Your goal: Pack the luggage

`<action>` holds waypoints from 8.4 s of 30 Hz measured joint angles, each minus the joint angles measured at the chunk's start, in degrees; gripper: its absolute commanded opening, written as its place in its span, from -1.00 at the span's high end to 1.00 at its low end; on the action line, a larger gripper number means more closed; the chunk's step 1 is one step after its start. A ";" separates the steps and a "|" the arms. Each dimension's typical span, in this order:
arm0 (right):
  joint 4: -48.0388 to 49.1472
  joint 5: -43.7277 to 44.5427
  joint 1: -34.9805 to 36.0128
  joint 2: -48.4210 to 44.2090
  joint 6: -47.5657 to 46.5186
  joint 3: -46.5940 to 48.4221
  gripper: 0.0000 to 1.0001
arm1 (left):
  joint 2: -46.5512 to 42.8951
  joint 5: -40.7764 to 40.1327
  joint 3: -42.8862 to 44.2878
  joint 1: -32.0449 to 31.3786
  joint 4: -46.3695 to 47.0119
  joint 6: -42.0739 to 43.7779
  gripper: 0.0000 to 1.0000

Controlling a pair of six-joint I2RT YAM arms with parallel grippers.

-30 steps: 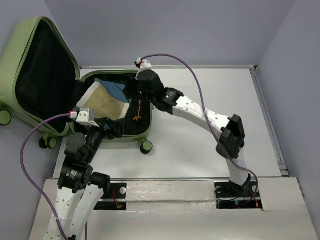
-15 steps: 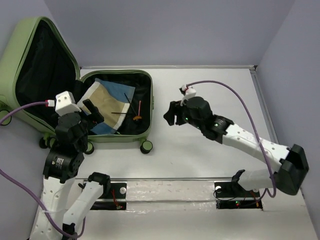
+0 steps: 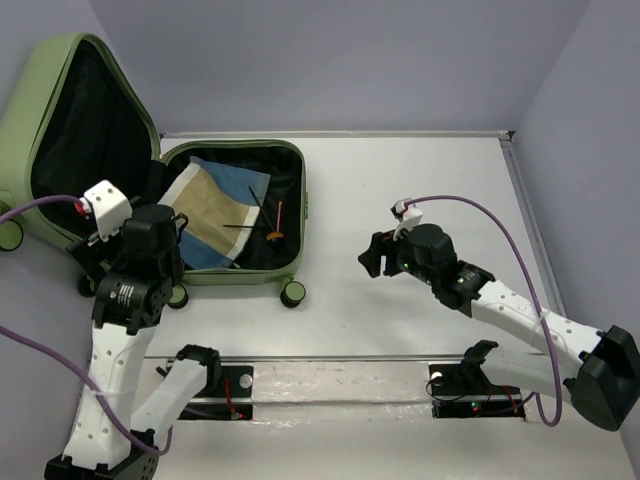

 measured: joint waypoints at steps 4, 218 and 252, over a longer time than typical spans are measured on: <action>1.05 -0.85 0.00 0.50 -0.42 0.00 -0.41 | 4.61 -3.50 -1.20 5.33 1.55 1.38 -0.98; -22.43 -12.79 27.87 12.22 -1.73 24.70 0.86 | 67.91 68.41 42.51 26.51 36.02 -5.03 -0.64; -24.02 12.33 13.55 28.09 3.67 29.90 0.86 | 89.66 94.86 35.93 25.81 52.09 -9.75 -0.49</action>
